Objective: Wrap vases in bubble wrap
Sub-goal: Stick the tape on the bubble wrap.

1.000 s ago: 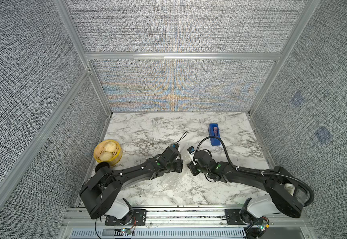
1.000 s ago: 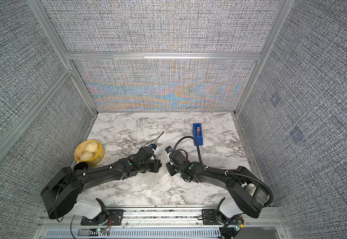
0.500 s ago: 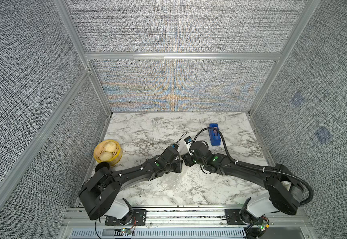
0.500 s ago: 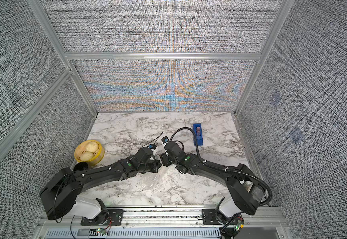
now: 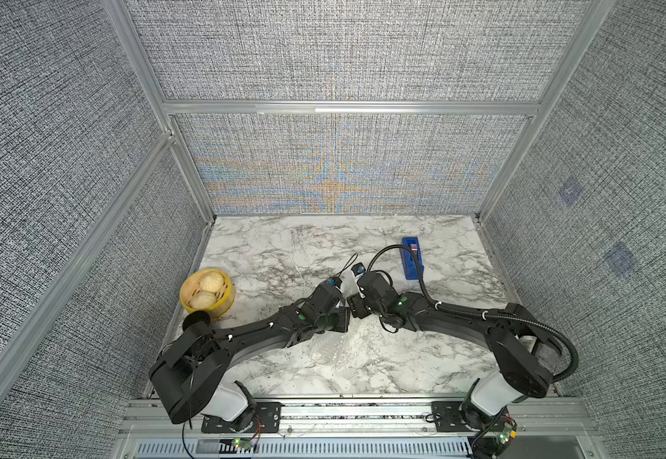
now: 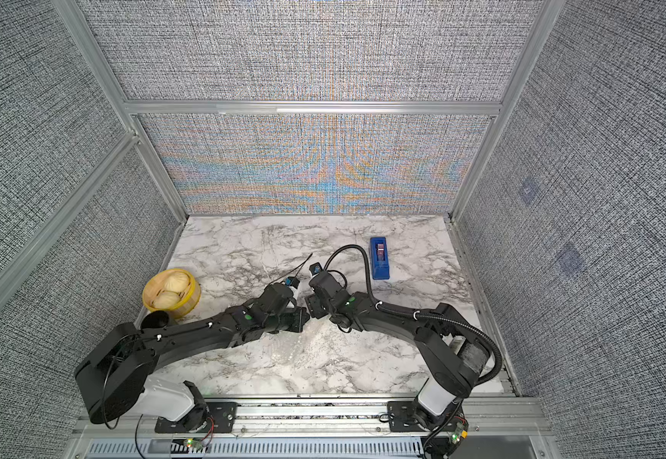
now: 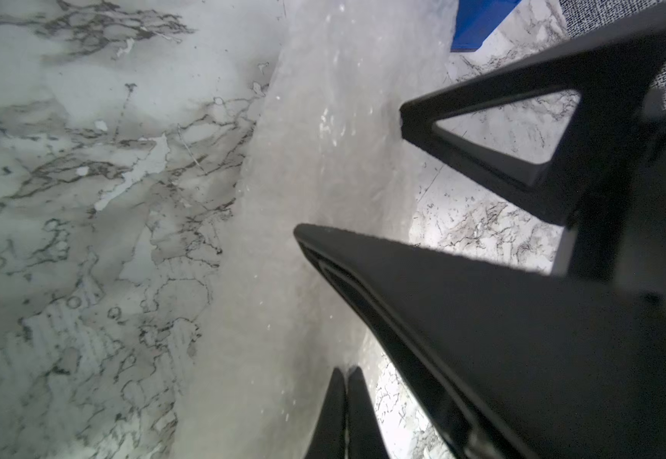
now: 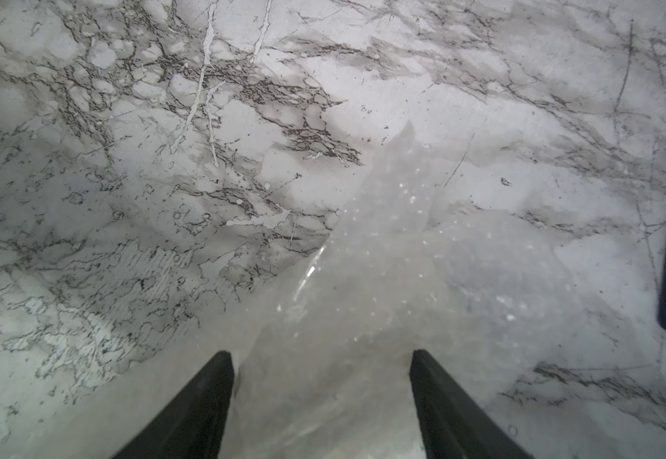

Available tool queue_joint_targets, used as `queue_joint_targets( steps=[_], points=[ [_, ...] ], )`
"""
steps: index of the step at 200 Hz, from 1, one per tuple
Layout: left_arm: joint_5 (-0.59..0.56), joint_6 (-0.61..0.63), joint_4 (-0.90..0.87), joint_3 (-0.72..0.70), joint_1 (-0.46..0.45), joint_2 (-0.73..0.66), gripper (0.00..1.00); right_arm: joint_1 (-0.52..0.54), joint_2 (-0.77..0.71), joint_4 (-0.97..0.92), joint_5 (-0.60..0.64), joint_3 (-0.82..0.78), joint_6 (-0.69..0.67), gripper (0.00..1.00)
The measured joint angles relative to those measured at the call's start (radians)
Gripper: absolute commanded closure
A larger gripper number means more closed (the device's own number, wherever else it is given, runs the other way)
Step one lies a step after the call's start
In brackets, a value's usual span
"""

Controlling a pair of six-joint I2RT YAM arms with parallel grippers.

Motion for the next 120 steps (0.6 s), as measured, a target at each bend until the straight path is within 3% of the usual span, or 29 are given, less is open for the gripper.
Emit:
queue_joint_targets(
  steps=[78, 120],
  points=[
    [0.0, -0.008, 0.008, -0.004, -0.001, 0.003, 1.0, 0.006, 0.072, 0.0, 0.04, 0.027, 0.015, 0.23],
    [0.008, -0.015, 0.01, -0.005, -0.003, -0.004, 1.0, 0.003, -0.043, -0.045, 0.05, 0.007, -0.006, 0.23]
  ],
)
